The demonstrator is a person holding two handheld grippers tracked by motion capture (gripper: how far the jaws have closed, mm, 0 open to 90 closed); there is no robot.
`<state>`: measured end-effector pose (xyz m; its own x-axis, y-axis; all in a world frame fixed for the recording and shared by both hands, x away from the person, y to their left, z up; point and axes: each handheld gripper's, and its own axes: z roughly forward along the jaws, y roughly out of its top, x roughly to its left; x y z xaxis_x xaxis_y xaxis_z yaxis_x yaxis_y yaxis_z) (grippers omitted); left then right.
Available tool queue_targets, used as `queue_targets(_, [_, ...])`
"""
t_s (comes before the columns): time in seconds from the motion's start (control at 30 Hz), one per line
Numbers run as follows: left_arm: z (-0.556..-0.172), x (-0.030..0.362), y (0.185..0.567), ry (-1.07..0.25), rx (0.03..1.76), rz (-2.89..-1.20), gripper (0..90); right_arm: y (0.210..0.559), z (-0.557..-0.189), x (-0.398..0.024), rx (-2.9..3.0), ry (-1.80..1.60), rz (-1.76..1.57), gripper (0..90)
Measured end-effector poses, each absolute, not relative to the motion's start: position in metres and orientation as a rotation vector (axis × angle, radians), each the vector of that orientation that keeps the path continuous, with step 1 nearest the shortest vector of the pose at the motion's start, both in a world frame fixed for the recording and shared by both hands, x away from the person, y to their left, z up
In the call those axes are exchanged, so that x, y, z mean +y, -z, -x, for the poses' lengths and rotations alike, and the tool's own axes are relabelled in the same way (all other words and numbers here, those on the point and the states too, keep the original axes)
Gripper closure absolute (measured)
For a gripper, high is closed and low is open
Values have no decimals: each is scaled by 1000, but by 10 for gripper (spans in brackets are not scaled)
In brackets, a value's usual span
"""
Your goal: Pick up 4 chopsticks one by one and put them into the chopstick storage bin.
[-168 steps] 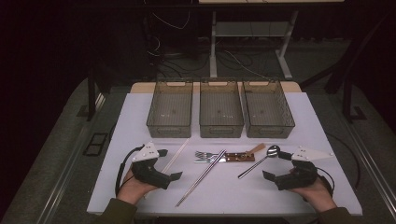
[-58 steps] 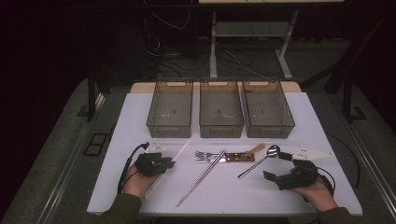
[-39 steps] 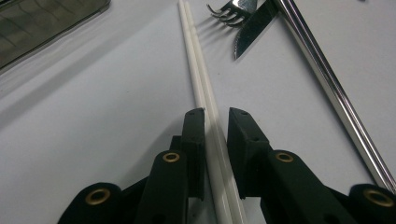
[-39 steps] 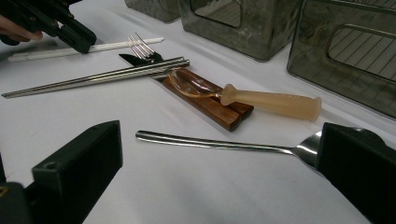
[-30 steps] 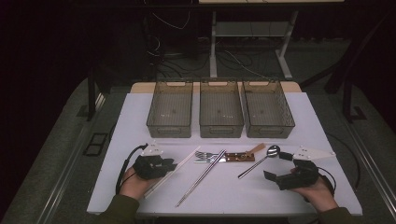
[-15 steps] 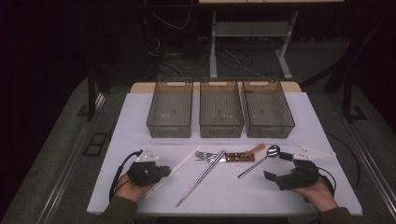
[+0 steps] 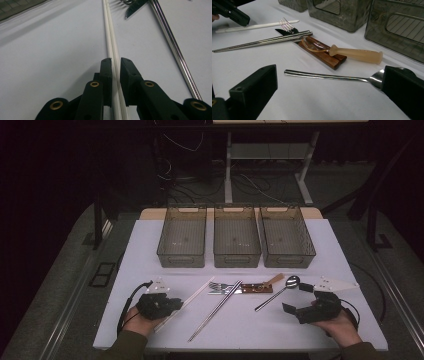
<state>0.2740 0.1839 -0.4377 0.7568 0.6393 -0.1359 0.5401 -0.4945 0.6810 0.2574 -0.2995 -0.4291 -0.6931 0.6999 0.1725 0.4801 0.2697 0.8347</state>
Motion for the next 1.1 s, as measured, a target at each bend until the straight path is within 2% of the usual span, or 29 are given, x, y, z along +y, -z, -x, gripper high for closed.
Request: queue_targets(1.1, [-278,187,440,-227,886,-2270,793,429,-257,-300,2303,-1393,-1104,10])
